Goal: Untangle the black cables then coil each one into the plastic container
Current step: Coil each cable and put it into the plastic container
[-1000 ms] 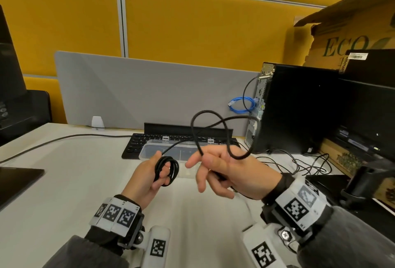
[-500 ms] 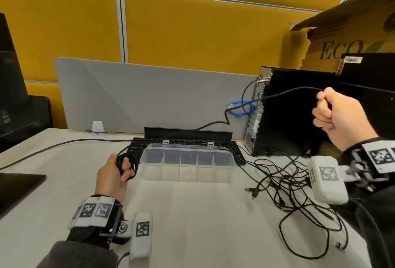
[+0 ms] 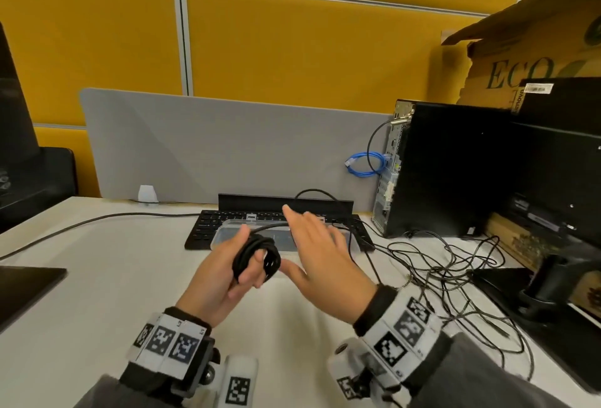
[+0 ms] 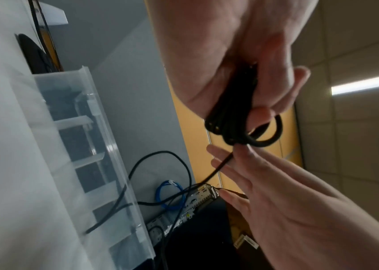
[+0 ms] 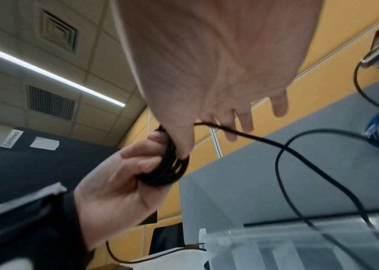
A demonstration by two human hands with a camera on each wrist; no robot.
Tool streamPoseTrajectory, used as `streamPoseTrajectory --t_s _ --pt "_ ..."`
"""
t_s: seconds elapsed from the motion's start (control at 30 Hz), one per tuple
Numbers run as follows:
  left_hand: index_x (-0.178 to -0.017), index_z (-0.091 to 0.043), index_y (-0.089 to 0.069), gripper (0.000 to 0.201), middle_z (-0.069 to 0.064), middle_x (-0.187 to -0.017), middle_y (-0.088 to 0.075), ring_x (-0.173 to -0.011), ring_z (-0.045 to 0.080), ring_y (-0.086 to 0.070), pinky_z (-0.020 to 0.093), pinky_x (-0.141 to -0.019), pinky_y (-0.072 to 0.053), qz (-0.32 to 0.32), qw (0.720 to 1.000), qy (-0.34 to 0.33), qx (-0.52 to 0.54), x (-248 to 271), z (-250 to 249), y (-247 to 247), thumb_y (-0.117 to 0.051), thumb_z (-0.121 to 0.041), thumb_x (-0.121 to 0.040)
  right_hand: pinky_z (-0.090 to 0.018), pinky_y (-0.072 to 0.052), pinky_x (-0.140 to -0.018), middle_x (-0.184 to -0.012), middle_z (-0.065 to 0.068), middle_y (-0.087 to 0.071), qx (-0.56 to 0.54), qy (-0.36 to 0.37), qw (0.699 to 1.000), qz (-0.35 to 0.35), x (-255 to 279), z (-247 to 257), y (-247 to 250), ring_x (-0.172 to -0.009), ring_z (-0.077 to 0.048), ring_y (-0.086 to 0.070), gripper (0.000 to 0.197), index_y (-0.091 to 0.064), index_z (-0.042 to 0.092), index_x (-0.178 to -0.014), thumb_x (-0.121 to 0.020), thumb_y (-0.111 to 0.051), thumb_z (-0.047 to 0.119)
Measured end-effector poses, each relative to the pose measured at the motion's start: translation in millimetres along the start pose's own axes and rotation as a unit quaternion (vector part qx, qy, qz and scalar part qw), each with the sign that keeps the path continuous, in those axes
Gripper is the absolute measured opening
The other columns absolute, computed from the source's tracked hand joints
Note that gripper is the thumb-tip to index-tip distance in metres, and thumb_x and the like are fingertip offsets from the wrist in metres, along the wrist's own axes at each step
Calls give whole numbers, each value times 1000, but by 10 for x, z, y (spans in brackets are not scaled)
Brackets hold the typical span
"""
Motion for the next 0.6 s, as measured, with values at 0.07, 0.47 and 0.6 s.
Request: streamPoseTrajectory --t_s 0.07,0.47,0.6 --pt "-49 -9 -55 54 -2 -31 -29 -29 11 -33 14 -40 -36 15 1000 15 10 4 -20 34 -36 -47 -84 -38 -10 -115 -149 7 -27 -3 38 998 -44 -12 89 42 -141 -10 -14 64 -5 27 -149 -96 -37 45" --pt "-80 4 -57 48 13 -52 -49 -34 21 -34 32 -52 -51 115 891 -50 436 -108 -470 508 -32 -32 -100 -12 -38 -58 -55 6 -45 -126 -35 987 -88 280 -1029 599 -53 -2 -46 36 -50 17 -65 -90 -39 40" --pt "-62 -12 -50 31 -6 -38 -34 -22 11 -27 14 -35 -39 -76 889 -134 431 -20 -506 909 -43 -24 -91 -25 -42 -56 -62 -5 -56 -66 -154 982 -82 465 -1854 619 -57 -17 -52 67 -62 9 -75 -78 -33 69"
Point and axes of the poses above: each hand's wrist, its own x-axis away from the middle knuckle, its own y-axis out of the back of the hand, z = x × y, the point moved 9 cm from there along -x, towards the middle knuckle
